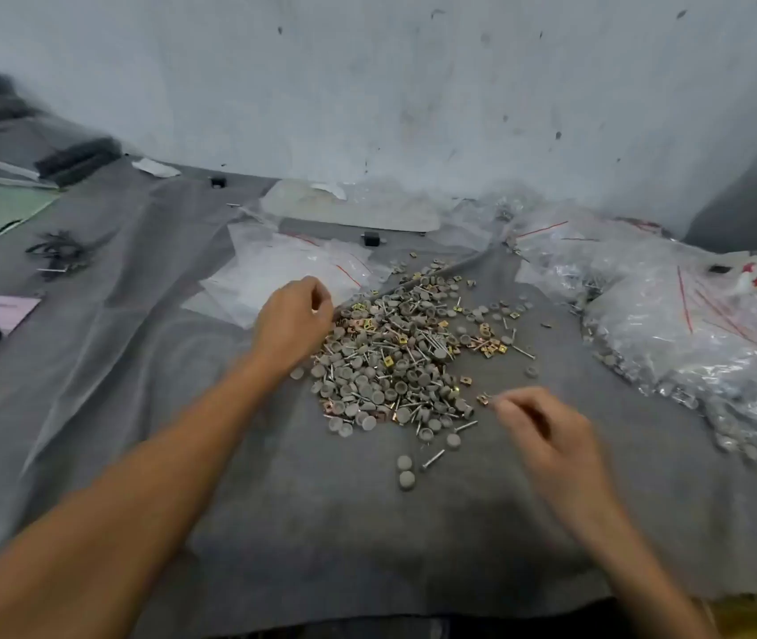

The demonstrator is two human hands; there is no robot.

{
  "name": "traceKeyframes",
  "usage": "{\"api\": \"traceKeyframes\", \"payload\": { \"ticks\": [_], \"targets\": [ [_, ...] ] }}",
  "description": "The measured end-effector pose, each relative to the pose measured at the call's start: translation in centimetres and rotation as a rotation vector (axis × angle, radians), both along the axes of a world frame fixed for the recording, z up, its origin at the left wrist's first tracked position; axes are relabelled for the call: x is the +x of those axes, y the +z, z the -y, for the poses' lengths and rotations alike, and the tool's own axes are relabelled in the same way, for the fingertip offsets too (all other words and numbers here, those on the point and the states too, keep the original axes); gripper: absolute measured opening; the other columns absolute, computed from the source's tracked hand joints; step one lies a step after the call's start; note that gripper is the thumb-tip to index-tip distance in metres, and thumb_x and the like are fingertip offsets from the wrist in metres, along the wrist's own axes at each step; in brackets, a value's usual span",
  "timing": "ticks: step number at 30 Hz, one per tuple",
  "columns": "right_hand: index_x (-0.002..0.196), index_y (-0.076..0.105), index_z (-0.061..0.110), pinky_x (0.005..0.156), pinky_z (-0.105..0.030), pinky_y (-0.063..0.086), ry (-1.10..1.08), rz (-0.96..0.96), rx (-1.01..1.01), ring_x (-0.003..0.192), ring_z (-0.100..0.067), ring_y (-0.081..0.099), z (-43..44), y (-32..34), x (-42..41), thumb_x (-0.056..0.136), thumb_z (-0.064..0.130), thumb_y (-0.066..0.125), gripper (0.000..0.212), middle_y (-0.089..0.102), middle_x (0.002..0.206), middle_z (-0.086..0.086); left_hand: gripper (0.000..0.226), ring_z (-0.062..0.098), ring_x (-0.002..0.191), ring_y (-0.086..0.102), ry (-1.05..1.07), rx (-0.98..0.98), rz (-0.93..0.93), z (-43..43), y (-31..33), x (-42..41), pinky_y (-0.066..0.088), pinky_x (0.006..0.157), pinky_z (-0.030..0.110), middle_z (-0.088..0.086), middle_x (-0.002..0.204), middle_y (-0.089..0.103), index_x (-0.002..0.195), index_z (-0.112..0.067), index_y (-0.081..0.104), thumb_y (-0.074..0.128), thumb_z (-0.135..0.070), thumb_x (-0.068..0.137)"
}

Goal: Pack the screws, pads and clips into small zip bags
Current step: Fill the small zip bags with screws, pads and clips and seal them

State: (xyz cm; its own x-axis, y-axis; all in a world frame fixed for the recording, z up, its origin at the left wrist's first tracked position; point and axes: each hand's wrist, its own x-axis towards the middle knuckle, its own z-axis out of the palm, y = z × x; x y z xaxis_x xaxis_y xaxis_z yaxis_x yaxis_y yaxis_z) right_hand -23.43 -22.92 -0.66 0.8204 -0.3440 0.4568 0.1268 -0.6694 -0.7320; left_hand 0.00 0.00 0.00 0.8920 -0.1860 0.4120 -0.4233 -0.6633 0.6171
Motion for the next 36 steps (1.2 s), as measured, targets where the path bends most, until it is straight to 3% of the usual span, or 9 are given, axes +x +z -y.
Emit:
{"api": "traceKeyframes", "payload": {
  "ticks": [4,7,13,17,23,27,30,32,36],
  "targets": [
    [0.113,0.066,0.028,0.088,-0.030,0.042,0.079,-0.276,-0.210,0.110,-0.011,0.052,-1.6,-1.7,9.0,0.101,0.035,0.057,0.017,0.059,0.116,0.009,0.048,0.032,0.134,0.047,0.107,0.366,-0.039,-0.5,-1.8,3.9,0.037,0.108,0.050,0.012,0.150,0.048,0.142,-0.016,0.051,0.056,-0.035,0.098],
    [0.132,0.058,0.031,0.099,-0.031,0.033,0.078,-0.351,-0.224,0.129,-0.014,0.036,-1.4,-3.4,12.5,0.102,0.047,0.050,0.035,0.051,0.134,0.009,0.065,0.033,0.141,0.040,0.102,0.506,-0.187,-0.6,-3.5,5.7,0.031,0.111,0.054,0.010,0.155,0.044,0.152,-0.020,0.036,0.052,-0.052,0.098],
    [0.128,0.064,0.025,0.100,-0.032,0.041,0.013,-0.208,-0.242,0.124,-0.008,0.041,-1.8,-5.2,12.7,0.100,0.054,0.045,0.045,0.058,0.132,0.008,0.028,0.031,0.113,0.062,0.092,0.238,-0.055,-1.4,-4.4,6.3,0.044,0.095,0.045,0.005,0.119,0.072,0.112,-0.020,0.072,0.053,-0.037,0.099],
    [0.123,0.068,0.023,0.104,-0.035,0.043,-0.002,-0.189,-0.256,0.126,-0.011,0.046,-2.0,-5.3,12.6,0.099,0.055,0.046,0.046,0.061,0.131,0.007,0.020,0.030,0.124,0.053,0.129,0.088,0.081,-2.1,-3.5,5.3,0.035,0.103,0.044,0.000,0.125,0.069,0.106,-0.023,0.077,0.060,-0.025,0.096],
    [0.118,0.068,0.027,0.110,-0.041,0.038,-0.085,-0.022,-0.351,0.132,-0.014,0.043,-2.4,-3.8,12.6,0.097,0.060,0.048,0.043,0.054,0.136,0.005,0.020,0.021,0.117,0.055,-0.043,-0.090,0.135,-3.3,-2.1,1.5,0.030,0.098,0.023,-0.006,0.114,0.066,0.092,-0.030,0.066,0.073,-0.012,0.088],
    [0.106,0.065,0.039,0.084,-0.038,0.057,0.138,-0.203,0.376,0.087,-0.002,0.065,-3.4,-0.3,14.2,0.094,0.068,0.046,0.037,0.067,0.102,0.013,0.021,0.011,0.115,0.052,-0.181,-0.080,0.122,-2.9,-1.7,-1.2,0.035,0.096,0.025,-0.008,0.116,0.064,0.089,-0.027,0.068,0.075,-0.008,0.086],
    [0.115,0.065,0.023,0.071,-0.037,0.061,0.273,-0.341,0.954,0.079,-0.017,0.068,-4.0,0.7,15.1,0.103,0.046,0.051,0.030,0.067,0.119,-0.011,0.022,-0.004,0.116,0.050,-0.265,-0.094,0.166,-2.8,-1.4,-2.3,0.034,0.101,0.013,-0.005,0.118,0.065,0.087,-0.021,0.071,0.076,0.000,0.082],
    [0.122,0.063,0.012,0.065,-0.032,0.060,0.333,-0.350,1.140,0.079,-0.022,0.068,-3.9,0.3,14.9,0.105,0.036,0.050,0.032,0.071,0.116,-0.018,0.024,-0.012,0.121,0.044,-0.289,-0.091,0.190,-2.9,-1.4,-2.6,0.030,0.102,0.007,-0.005,0.121,0.064,0.085,-0.020,0.071,0.078,0.003,0.079],
    [0.107,0.065,0.003,0.064,-0.031,0.060,0.349,-0.318,1.271,0.076,-0.023,0.069,-3.5,-0.5,14.0,0.099,0.039,0.053,0.039,0.074,0.098,-0.016,0.036,0.005,0.139,0.041,-0.343,-0.085,0.140,-3.2,-1.4,-2.2,0.033,0.109,0.023,-0.009,0.131,0.060,0.081,-0.031,0.065,0.075,0.003,0.077]
  ]
}}
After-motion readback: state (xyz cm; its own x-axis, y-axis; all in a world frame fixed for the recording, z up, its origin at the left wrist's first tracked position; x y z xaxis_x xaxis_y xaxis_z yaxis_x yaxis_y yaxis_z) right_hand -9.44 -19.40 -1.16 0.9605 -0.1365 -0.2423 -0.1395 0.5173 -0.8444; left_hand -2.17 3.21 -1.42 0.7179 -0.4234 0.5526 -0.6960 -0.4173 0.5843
